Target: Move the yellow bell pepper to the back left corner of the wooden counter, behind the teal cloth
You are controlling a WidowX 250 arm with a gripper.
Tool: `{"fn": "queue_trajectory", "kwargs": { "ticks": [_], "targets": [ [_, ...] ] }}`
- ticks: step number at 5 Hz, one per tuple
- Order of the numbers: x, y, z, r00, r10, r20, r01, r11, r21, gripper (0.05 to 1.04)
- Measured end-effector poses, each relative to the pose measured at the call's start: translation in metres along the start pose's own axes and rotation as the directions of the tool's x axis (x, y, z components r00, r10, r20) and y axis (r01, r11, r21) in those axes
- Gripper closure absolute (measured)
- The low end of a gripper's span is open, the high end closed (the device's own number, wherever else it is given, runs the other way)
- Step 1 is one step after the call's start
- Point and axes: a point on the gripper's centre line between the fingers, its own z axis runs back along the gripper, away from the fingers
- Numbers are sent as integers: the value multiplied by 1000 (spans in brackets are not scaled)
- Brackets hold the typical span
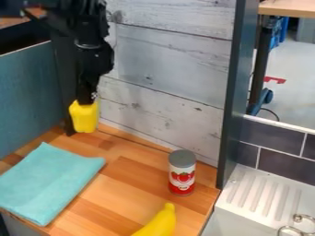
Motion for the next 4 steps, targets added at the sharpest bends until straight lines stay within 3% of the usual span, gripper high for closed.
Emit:
{"fn": "queue_trajectory", "kwargs": {
  "ticks": [2, 3, 4],
  "targets": [
    [14, 7, -30, 1000, -7, -16, 6, 1000, -29, 967],
    [20, 14, -41, 999, 8, 39, -5, 997, -82, 967],
    [14, 20, -51, 1000, 19, 16, -18, 994, -105, 967]
  ]
}}
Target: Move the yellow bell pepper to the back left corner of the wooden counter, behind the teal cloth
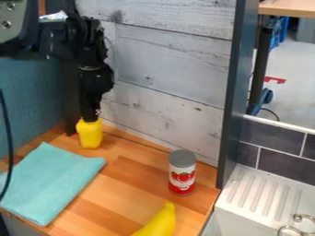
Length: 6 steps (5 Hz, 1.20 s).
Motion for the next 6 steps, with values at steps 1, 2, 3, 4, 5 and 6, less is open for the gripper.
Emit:
{"fn": "queue_trajectory", "kwargs": {
  "ticks": [1, 2, 3, 4, 5, 6],
  "targets": [
    [0, 1, -2, 1000, -1, -11, 0, 1000, -5, 967],
    [-2, 0, -3, 1000, 0, -22, 0, 1000, -9, 943],
    [-5, -3, -3, 999, -10, -43, 9, 1000, -30, 732],
    [-5, -3, -5, 999, -11, -46, 9, 1000, -27, 434],
    [-12, -10, 1, 999, 14, -37, -14, 1000, -12, 145],
    [-28, -21, 34, 997, 72, -4, -72, 996, 60, 75]
  ]
}}
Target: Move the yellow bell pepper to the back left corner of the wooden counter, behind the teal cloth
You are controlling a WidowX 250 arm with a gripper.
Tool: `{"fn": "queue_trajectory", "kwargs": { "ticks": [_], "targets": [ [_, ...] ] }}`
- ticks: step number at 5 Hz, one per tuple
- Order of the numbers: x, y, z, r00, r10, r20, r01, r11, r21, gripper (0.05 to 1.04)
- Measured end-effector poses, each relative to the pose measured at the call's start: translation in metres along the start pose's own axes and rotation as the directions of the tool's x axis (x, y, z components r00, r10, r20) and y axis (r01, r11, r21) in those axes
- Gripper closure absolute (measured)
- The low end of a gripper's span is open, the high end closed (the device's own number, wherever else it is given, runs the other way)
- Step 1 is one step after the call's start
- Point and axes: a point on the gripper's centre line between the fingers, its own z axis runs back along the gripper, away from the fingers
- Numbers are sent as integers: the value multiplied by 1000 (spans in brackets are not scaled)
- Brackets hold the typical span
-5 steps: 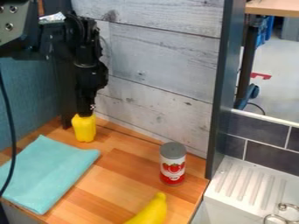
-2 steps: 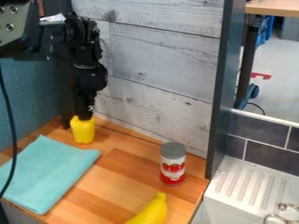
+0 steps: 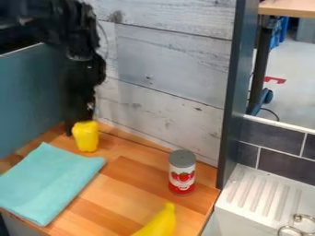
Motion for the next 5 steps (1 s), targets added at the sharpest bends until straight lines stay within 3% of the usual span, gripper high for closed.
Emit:
{"fn": "queue_trajectory", "kwargs": {
  "ticks": [1, 2, 3, 4, 5],
  "targets": [
    [-26, -26, 25, 997, 71, 31, -72, 997, 26, 79],
    [-55, -63, 26, 991, 136, -6, -136, 990, -22, 81],
    [-73, -103, 24, 981, 195, -15, -196, 976, -99, 81],
    [-73, -140, 33, 983, 180, 32, -172, 971, -165, 81],
    [-76, -158, 36, 982, 187, 39, -176, 965, -192, 81]
  ]
}}
